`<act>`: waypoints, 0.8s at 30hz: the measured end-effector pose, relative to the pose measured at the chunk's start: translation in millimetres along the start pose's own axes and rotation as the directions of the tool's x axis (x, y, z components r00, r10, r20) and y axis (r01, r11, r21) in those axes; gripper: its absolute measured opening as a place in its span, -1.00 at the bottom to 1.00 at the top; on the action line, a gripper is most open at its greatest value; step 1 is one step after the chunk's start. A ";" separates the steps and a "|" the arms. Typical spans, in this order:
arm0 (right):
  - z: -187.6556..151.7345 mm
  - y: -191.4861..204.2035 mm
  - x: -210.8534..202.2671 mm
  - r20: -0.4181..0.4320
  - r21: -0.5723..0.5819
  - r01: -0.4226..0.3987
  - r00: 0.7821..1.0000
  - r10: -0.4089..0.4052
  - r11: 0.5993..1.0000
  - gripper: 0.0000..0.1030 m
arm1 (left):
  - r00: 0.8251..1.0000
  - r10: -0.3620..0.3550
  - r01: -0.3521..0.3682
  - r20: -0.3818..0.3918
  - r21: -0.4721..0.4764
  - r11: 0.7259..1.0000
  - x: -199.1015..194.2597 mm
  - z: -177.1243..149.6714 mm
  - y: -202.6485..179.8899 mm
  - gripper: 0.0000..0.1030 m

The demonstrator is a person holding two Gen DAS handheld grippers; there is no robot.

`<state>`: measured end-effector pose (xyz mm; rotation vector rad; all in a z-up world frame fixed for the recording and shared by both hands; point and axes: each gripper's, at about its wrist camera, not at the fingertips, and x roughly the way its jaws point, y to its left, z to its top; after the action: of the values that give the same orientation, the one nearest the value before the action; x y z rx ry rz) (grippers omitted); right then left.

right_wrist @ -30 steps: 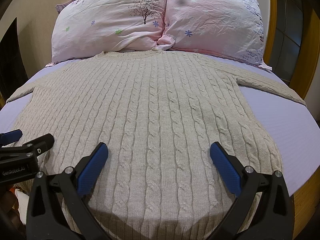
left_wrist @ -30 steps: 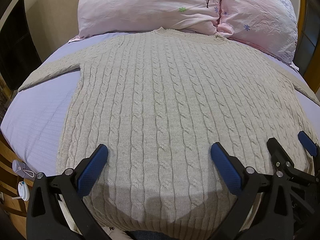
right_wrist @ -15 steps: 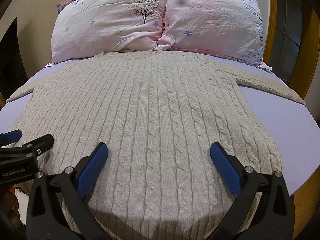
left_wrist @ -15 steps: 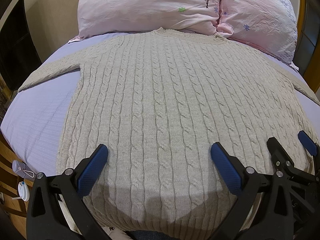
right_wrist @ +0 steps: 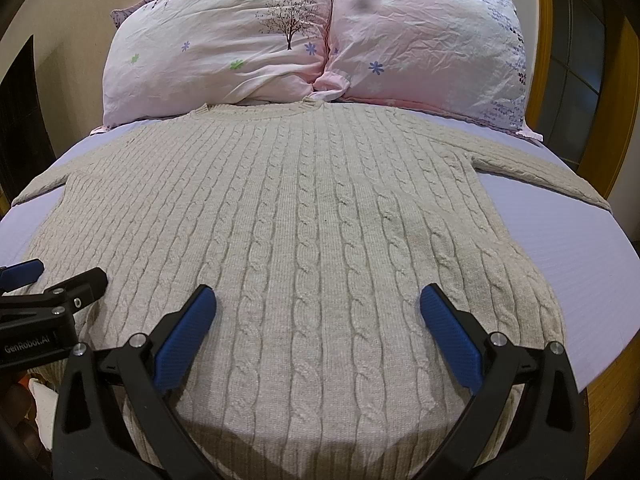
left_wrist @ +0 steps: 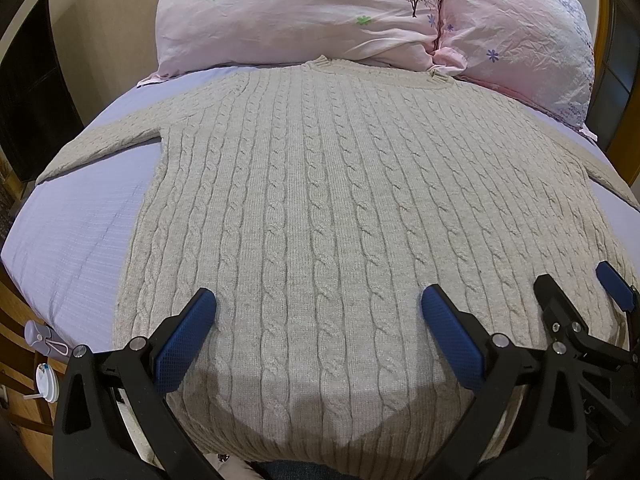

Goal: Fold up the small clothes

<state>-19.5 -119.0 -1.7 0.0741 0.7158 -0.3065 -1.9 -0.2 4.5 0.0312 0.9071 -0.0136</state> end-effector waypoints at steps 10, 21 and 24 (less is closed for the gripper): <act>0.1 -0.1 -0.1 0.000 0.000 0.000 1.000 0.000 1.000 0.97 | 1.000 0.000 0.000 0.001 0.000 1.000 -0.3 -0.1 0.0 0.97; -0.1 4.3 3.2 0.000 0.000 0.001 1.000 -0.001 1.000 0.97 | 1.000 0.000 0.000 0.001 0.001 1.000 0.0 -0.2 0.0 0.97; -1.7 2.9 2.7 -0.008 -0.001 -0.001 1.000 0.001 1.000 0.97 | 1.000 0.000 0.000 -0.002 0.000 1.000 -1.2 -0.5 -1.2 0.97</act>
<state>-17.8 -116.6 -4.8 0.0751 0.7239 -0.3049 -3.0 -1.4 5.1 0.0314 0.9088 -0.0139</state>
